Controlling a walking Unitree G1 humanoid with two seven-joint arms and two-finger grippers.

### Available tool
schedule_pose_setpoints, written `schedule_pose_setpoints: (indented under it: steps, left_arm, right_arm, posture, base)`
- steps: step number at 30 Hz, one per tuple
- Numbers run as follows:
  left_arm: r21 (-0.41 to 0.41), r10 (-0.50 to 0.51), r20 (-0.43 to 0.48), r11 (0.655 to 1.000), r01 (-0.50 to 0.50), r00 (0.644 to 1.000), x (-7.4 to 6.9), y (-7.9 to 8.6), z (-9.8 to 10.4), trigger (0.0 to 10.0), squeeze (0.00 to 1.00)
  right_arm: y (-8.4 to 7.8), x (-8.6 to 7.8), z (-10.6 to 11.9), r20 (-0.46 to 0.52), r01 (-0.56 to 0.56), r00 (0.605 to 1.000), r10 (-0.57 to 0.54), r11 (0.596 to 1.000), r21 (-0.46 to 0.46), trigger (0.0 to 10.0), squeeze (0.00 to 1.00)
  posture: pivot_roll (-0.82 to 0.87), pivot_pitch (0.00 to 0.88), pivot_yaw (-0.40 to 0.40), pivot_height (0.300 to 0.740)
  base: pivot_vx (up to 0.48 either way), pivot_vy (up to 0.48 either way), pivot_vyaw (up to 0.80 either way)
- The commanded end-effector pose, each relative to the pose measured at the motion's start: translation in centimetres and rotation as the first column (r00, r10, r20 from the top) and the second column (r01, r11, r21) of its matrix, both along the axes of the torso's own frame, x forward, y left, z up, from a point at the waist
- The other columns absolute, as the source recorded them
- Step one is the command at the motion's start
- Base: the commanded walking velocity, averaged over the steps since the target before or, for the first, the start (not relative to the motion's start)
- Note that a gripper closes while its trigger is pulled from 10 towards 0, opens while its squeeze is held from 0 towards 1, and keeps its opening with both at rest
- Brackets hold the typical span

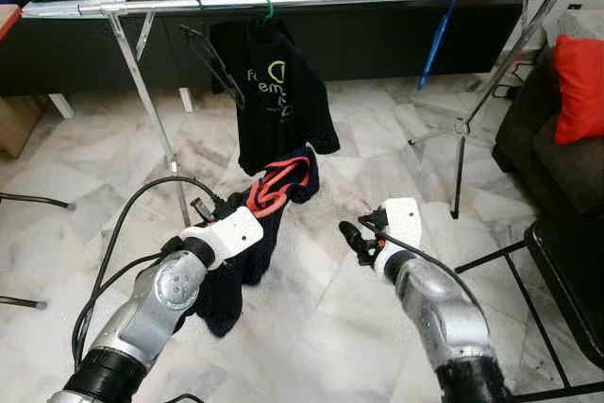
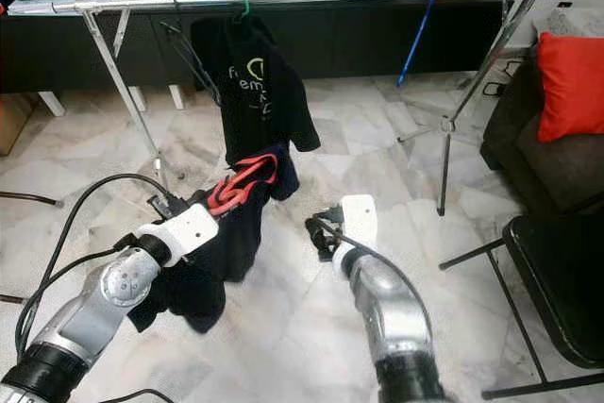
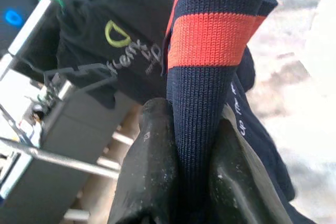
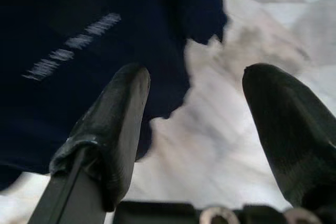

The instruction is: Hang hanger

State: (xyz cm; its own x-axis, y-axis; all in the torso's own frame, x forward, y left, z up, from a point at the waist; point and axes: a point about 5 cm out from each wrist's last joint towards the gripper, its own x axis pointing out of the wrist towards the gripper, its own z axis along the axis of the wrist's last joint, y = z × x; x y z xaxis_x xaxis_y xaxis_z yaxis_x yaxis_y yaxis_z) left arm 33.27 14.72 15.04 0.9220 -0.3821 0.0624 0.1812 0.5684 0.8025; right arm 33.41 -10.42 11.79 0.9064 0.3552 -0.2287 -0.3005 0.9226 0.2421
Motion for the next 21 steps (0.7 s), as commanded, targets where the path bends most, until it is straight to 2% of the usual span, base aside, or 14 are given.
schedule_pose_setpoints:
  steps: [1,2,3,4,6,9,11,12,13,14,16,19,21]
  left_arm:
    - [-0.023,-0.057,0.065,0.998,0.059,0.996,-0.2,-1.1,0.6,10.0,0.00]
    - [-0.023,-0.057,0.065,0.998,0.059,0.996,-0.2,-1.1,0.6,10.0,0.00]
    - [-0.016,-0.088,0.084,0.996,0.090,0.993,-0.5,-1.6,0.7,10.0,0.00]
    - [-0.015,-0.094,0.089,0.995,0.096,0.992,-0.5,-1.6,0.7,10.0,0.00]
    - [0.000,-0.126,0.109,0.992,0.126,0.986,-0.6,-1.6,0.9,10.0,0.00]
    - [-0.002,-0.145,0.100,0.989,0.146,0.984,-0.7,-1.7,1.0,10.0,0.00]
    - [0.012,-0.164,0.117,0.986,0.164,0.979,-0.8,-1.8,1.2,10.0,0.00]
    - [0.011,-0.175,0.124,0.984,0.175,0.977,-0.8,-1.8,1.3,10.0,0.00]
    - [0.010,-0.178,0.126,0.984,0.179,0.976,-0.9,-1.8,1.4,10.0,0.00]
    - [0.010,-0.180,0.127,0.984,0.180,0.975,-0.9,-1.8,1.4,10.0,0.00]
    - [0.016,-0.193,0.133,0.981,0.192,0.972,-0.9,-1.7,1.5,10.0,0.00]
    - [0.005,-0.204,0.111,0.979,0.204,0.973,-0.9,-1.5,1.4,10.0,0.00]
    - [-0.011,-0.218,0.046,0.976,0.219,0.975,-0.9,-1.2,0.9,10.0,0.00]
  right_arm:
    - [0.4,-0.5,0.8,0.020,-0.016,1.000,0.014,0.996,0.087,10.0,0.00]
    - [0.4,-0.5,0.8,0.020,-0.016,1.000,0.014,0.996,0.087,10.0,0.00]
    - [1.1,-0.8,1.0,0.028,-0.032,0.999,0.027,0.985,0.172,10.0,0.00]
    - [1.5,-1.0,1.2,0.037,-0.046,0.999,0.040,0.980,0.193,10.0,0.00]
    - [3.1,-1.8,1.6,0.064,-0.145,0.989,0.134,0.962,0.233,10.0,0.00]
    - [4.2,-2.6,2.1,0.105,-0.241,0.969,0.223,0.944,0.223,10.0,0.00]
    - [4.4,-2.5,2.3,0.139,-0.217,0.970,0.199,0.968,0.130,10.0,0.00]
    - [4.0,-2.1,2.5,0.178,-0.154,0.973,0.149,0.988,0.013,10.0,0.00]
    - [3.9,-2.0,2.7,0.195,-0.127,0.972,0.128,0.992,-0.017,10.0,0.00]
    - [3.8,-1.9,2.8,0.205,-0.112,0.972,0.116,0.993,-0.031,10.0,0.00]
    - [3.4,-1.3,3.9,0.216,-0.024,0.976,0.013,0.998,0.049,10.0,0.00]
    - [3.3,-1.5,4.7,0.259,-0.047,0.965,0.039,0.999,0.024,10.0,0.00]
    - [2.4,-1.4,4.9,0.274,-0.035,0.961,0.035,0.999,-0.004,10.0,0.00]
  posture:
    - [-0.05,0.195,-0.050,0.740]
    - [-0.05,0.195,-0.050,0.740]
    - [-0.05,0.195,-0.049,0.740]
    - [-0.05,0.195,-0.049,0.740]
    - [-0.04,0.198,-0.043,0.740]
    - [-0.04,0.199,-0.041,0.740]
    - [-0.04,0.203,-0.038,0.740]
    - [-0.04,0.203,-0.038,0.740]
    - [-0.04,0.206,-0.036,0.740]
    - [-0.04,0.206,-0.035,0.740]
    - [-0.04,0.209,-0.031,0.740]
    - [-0.04,0.211,-0.027,0.740]
    - [-0.04,0.212,-0.023,0.740]
  base:
    - [0.000,0.000,0.00]
    - [0.000,0.000,0.00]
    - [0.000,0.000,0.00]
    - [0.000,0.000,0.00]
    - [0.000,0.000,0.00]
    - [0.000,0.000,0.00]
    - [0.000,0.000,0.00]
    - [0.000,0.000,0.00]
    - [0.000,0.000,0.00]
    - [0.000,0.000,0.00]
    - [0.000,0.000,0.00]
    - [0.000,0.000,0.00]
    - [0.000,0.000,0.00]
